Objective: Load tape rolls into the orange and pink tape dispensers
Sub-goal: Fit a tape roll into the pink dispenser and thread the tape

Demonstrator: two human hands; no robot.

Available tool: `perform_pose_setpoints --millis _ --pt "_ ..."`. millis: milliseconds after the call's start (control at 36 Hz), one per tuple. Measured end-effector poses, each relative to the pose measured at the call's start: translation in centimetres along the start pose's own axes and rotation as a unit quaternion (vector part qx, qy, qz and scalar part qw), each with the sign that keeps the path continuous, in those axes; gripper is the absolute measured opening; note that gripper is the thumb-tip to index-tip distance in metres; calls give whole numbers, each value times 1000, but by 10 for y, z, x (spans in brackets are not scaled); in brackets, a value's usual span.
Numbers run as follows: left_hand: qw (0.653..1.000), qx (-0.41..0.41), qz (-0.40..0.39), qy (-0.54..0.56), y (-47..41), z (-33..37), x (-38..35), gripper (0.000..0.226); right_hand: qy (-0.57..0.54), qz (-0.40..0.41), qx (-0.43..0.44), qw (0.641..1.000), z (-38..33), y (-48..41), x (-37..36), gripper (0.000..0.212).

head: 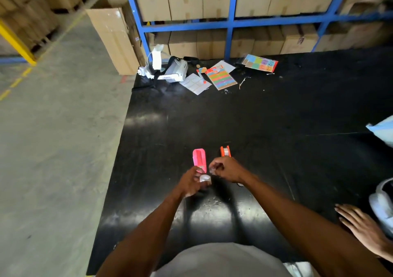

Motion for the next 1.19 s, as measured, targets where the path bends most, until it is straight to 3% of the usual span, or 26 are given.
perform_pose_setpoints --millis 167,306,417,667,778,1194 --pt "999 -24 -28 24 5 8 5 38 20 -30 41 999 -9 4 -7 16" --pt "997 -26 -27 71 13 14 11 48 -5 -20 26 999 -7 8 -11 16" --pt "992 -18 -5 122 16 19 14 35 -28 -2 19 999 -6 12 -12 18" --pt "965 12 28 261 18 26 10 19 -191 116 -44 974 -9 14 -12 17" --pt "957 7 30 287 21 26 5 33 -202 146 -44 967 -10 16 -10 16" --pt "976 -37 93 192 24 33 -12 30 -202 231 -70 949 -1 20 -10 8"
Point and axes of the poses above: each hand's wrist, its own y-axis away from the middle knuckle, its own x-axis out of the back of the hand, z = x × y, the point moved 3 cm from there along -y, towards the middle knuckle, and after that the axes turned 3 degrees about x, right-handed, at the moved point
